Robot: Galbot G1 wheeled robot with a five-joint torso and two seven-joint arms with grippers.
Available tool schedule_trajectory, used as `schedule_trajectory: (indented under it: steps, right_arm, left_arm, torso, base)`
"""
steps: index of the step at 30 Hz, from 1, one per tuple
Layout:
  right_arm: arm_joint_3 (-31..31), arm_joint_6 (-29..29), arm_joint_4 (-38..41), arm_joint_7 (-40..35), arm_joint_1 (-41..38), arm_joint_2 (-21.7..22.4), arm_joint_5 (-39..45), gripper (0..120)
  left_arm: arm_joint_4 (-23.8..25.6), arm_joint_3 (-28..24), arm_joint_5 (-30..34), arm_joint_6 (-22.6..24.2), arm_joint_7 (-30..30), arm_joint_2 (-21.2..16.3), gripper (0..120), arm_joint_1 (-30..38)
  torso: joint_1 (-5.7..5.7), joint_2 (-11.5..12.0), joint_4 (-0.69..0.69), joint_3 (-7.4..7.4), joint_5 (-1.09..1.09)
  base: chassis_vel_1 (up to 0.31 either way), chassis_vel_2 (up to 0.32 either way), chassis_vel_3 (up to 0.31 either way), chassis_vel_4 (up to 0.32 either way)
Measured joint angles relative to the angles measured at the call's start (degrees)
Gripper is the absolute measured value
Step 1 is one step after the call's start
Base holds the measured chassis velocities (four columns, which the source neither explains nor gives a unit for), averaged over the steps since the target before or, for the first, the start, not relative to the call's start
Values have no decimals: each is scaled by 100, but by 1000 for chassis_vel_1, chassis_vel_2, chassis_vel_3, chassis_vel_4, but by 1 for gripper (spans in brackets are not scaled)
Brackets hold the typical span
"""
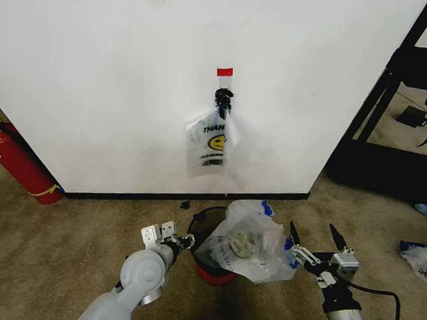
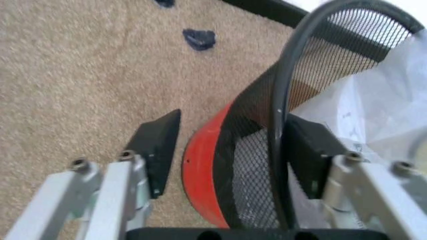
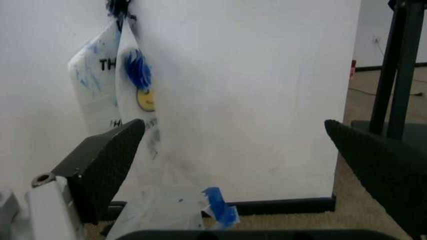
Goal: Pick up the garbage bag from the wall and place it over the trash bin.
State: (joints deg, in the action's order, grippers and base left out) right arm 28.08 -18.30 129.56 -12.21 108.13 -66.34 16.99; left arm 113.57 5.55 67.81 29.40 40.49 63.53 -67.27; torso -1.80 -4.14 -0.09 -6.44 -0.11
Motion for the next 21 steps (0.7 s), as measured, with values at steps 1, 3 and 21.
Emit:
schedule_trajectory:
  steps: [1, 3, 21]
  right_arm:
    - [0, 0, 0, 0, -6, 5, 3, 100]
    - [0, 0, -5, 0, -19, 13, 9, 100]
    - [1115, 836, 404, -1148, -542, -95, 1421, 100]
  left_arm:
    - [34, 25, -10, 1, -1, -22, 67, -13]
    - [115, 72, -33, 1, 9, -79, 76, -35]
    - [2114, -602, -558, 456, -227, -1484, 100, 877]
  torso:
    - [0, 0, 0, 0, 0]
    - [0, 0, 0, 0, 0]
    - [1, 0, 0, -1, 1]
  base:
    - [0, 0, 0, 0]
    - [0, 0, 0, 0]
    - [0, 0, 0, 0]
